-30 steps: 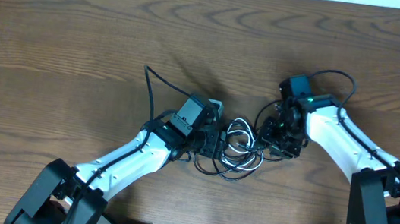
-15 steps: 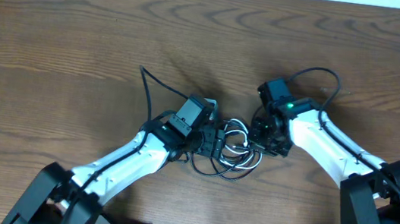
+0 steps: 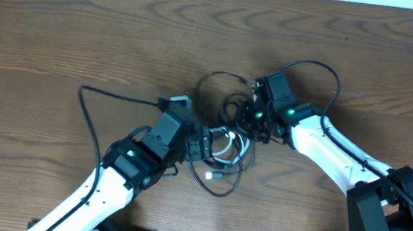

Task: Untangle cables

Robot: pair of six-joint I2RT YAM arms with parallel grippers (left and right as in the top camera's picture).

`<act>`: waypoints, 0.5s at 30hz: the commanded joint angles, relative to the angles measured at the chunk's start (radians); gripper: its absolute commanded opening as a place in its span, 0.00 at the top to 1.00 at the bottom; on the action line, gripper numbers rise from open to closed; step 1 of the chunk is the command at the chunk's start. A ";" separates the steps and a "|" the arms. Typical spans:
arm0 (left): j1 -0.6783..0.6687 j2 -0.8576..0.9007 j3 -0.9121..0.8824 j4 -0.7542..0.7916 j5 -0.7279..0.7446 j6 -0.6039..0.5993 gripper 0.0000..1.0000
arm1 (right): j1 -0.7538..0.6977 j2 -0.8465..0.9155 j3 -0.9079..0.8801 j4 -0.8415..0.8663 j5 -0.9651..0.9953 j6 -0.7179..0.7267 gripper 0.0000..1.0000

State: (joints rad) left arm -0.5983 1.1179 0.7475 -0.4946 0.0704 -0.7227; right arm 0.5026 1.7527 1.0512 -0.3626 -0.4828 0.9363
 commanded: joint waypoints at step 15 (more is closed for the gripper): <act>0.003 0.166 -0.001 0.154 0.052 -0.392 0.23 | 0.057 0.000 0.013 0.085 -0.089 0.165 0.99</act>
State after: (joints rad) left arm -0.5983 1.2484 0.7475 -0.3759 0.1181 -1.0351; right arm 0.5507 1.7531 1.0512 -0.2794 -0.5106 1.1290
